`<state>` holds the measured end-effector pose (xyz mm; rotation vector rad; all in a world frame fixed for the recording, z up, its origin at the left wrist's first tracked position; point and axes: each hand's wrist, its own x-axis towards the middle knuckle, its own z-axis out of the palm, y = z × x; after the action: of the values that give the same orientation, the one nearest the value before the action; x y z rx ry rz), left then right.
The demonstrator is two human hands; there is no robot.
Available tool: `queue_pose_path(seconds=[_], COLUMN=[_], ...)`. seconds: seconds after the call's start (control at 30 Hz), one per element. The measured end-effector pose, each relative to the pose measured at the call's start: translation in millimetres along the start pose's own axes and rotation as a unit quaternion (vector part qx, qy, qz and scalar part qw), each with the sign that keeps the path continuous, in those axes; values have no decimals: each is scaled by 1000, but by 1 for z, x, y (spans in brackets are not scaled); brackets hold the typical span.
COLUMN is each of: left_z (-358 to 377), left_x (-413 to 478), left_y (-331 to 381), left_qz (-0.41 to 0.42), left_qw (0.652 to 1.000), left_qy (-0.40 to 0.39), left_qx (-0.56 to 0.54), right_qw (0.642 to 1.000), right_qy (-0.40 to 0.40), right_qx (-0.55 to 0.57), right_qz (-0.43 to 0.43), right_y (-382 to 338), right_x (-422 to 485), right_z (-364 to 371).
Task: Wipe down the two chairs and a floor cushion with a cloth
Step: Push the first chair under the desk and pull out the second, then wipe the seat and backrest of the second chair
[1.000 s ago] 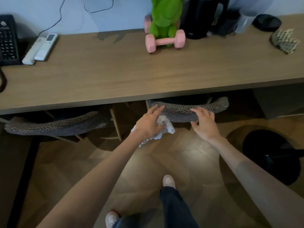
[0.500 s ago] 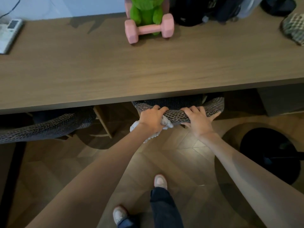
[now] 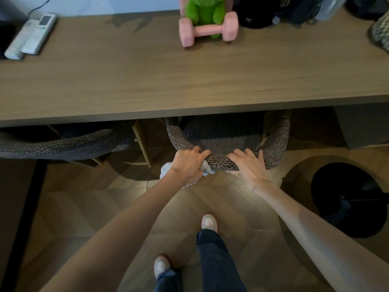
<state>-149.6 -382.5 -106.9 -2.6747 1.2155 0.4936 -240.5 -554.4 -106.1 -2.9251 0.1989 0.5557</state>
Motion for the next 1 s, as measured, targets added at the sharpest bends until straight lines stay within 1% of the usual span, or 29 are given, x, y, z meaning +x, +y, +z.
queue_pose_path(seconds=[0.23, 0.5, 0.6, 0.73, 0.87, 1.0], left_z=[41, 93, 111, 133, 147, 152], left_x=[-100, -248, -303, -371, -430, -480], left_y=[-8, -15, -18, -33, -58, -86], left_qz=[18, 38, 38, 13, -28, -108], left_qw=[1000, 999, 999, 999, 998, 993], left_qy=[0, -13, -31, -40, -53, -54], left_qx=[2, 0, 4, -6, -1, -13], right_qw=[999, 998, 998, 994, 986, 980], right_qy=[-2, -33, -42, -48, -49, -34], right_qx=[2, -25, -5, 24, 41, 53], right_qz=[-50, -41, -53, -93, -152, -189], right_y=[-67, -176, -216, -275, -335, -401], right_x=[-71, -174, -212, -246, -263, -267], right_z=[37, 84, 101, 120, 139, 151])
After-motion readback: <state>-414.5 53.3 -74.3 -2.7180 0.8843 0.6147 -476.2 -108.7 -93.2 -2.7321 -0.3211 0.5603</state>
